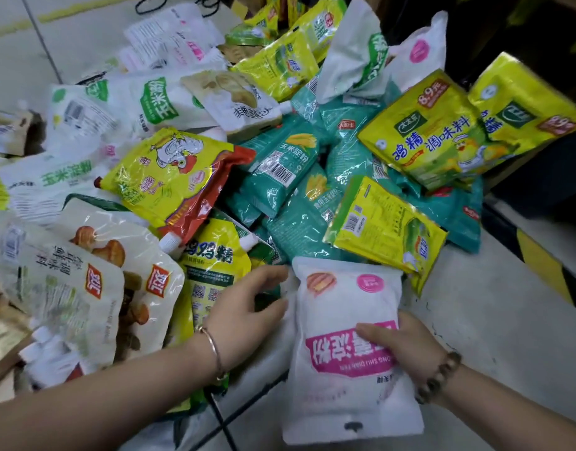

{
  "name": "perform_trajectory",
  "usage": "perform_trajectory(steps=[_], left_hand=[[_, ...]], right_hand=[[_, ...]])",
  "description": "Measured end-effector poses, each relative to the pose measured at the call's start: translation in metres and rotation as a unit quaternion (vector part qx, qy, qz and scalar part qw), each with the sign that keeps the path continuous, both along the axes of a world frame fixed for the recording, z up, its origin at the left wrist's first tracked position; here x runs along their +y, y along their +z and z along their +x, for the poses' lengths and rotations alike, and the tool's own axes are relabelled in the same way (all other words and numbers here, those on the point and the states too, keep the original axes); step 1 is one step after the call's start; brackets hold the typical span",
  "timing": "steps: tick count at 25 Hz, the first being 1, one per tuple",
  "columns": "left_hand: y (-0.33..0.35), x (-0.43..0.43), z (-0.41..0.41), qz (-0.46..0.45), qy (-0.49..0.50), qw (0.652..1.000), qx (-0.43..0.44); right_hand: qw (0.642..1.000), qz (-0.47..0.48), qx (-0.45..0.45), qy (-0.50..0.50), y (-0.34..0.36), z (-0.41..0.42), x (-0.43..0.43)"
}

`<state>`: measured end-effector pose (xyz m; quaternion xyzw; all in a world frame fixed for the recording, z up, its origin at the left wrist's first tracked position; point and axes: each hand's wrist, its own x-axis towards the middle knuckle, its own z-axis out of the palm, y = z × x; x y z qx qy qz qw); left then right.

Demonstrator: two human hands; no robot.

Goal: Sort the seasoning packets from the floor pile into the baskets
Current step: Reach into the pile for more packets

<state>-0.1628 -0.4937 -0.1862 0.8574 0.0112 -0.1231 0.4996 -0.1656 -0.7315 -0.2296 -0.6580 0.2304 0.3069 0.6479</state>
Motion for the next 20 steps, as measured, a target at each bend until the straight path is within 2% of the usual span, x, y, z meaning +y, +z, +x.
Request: perform_trajectory(steps=[1, 5, 7, 9, 11, 12, 15, 18, 20], left_hand=[[0.0, -0.004, -0.005, -0.056, 0.027, 0.997, 0.037], [-0.002, -0.018, -0.014, -0.177, 0.106, 0.97, 0.13], [0.0, -0.026, -0.016, -0.273, 0.139, 0.926, 0.222], [0.003, -0.035, -0.018, -0.362, 0.149, 0.866, 0.313], [0.006, -0.04, -0.02, -0.391, 0.147, 0.823, 0.385], [0.006, -0.041, -0.019, -0.375, 0.145, 0.815, 0.418], [-0.001, -0.038, -0.014, -0.316, 0.161, 0.823, 0.443], [-0.008, -0.035, -0.005, -0.287, 0.199, 0.847, 0.401], [-0.015, -0.033, -0.002, -0.278, 0.217, 0.852, 0.388]], right_hand=[[1.0, 0.014, 0.004, -0.005, 0.006, -0.005, -0.006], [0.996, 0.084, -0.009, -0.006, 0.033, -0.014, -0.018], [0.994, 0.101, -0.033, -0.003, 0.041, -0.011, -0.02], [0.993, 0.112, -0.039, 0.018, 0.046, -0.009, -0.014], [0.992, 0.116, -0.032, 0.044, 0.051, -0.009, -0.002], [0.992, 0.114, -0.029, 0.053, 0.053, -0.01, 0.003], [0.993, 0.061, -0.015, 0.096, 0.051, 0.0, 0.0], [0.988, -0.101, -0.032, 0.116, 0.033, 0.031, -0.03], [0.969, -0.219, -0.099, 0.06, 0.019, 0.057, -0.053]])
